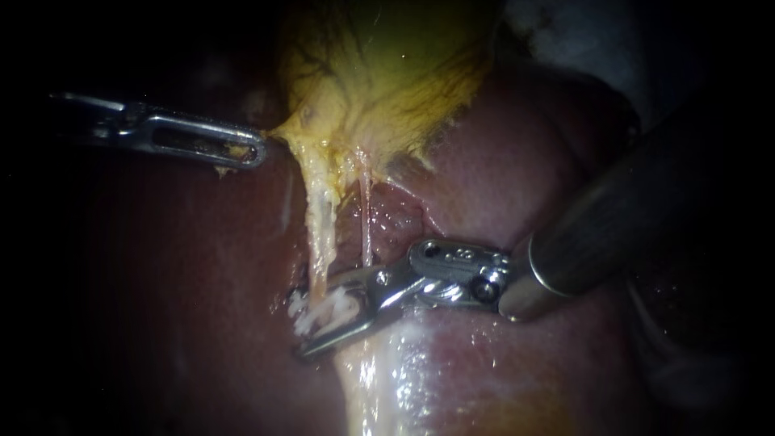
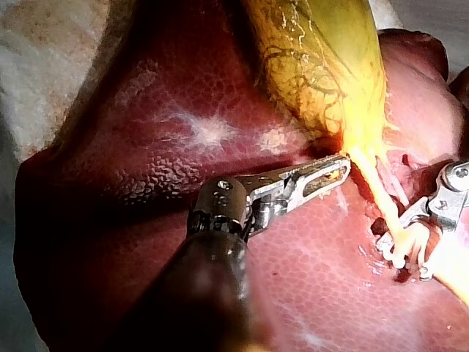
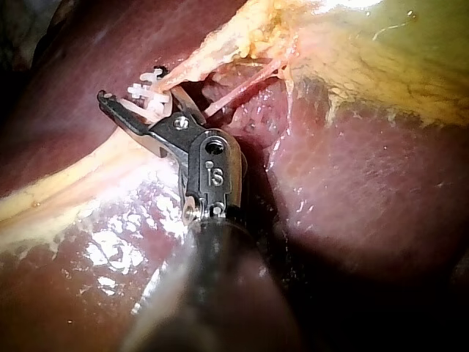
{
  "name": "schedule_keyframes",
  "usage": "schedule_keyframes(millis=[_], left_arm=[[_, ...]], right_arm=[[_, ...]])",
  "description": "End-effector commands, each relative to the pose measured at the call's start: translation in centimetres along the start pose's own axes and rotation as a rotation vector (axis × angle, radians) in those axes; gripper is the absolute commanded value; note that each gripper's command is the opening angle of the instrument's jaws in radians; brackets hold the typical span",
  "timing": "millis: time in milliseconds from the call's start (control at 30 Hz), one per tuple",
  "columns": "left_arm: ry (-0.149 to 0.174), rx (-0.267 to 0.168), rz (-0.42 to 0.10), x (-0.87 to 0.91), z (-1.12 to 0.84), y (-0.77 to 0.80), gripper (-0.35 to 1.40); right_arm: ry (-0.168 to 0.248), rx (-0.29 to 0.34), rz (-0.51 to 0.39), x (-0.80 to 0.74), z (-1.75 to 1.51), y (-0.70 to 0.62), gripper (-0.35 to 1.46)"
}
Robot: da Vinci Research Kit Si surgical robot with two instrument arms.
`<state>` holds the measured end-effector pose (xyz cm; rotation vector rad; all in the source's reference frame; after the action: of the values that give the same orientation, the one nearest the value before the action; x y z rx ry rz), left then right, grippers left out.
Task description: Clipping third clip left tube
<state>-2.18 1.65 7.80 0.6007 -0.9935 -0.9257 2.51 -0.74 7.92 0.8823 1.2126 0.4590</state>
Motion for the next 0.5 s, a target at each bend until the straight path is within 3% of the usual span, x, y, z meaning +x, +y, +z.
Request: schedule_keyframes(millis=[33,500], left_arm=[[0.0,0.0,0.0,0.0,0.0,0.0,-0.35],[0.0,-0.001,0.0,0.01,0.0,0.0,-0.35]], right_arm=[[0.0,0.001,0.006,0.0,-0.01,-0.01,0.51],[-0.001,0.014,0.063,-0.05,-0.53,0.05,0.53]])
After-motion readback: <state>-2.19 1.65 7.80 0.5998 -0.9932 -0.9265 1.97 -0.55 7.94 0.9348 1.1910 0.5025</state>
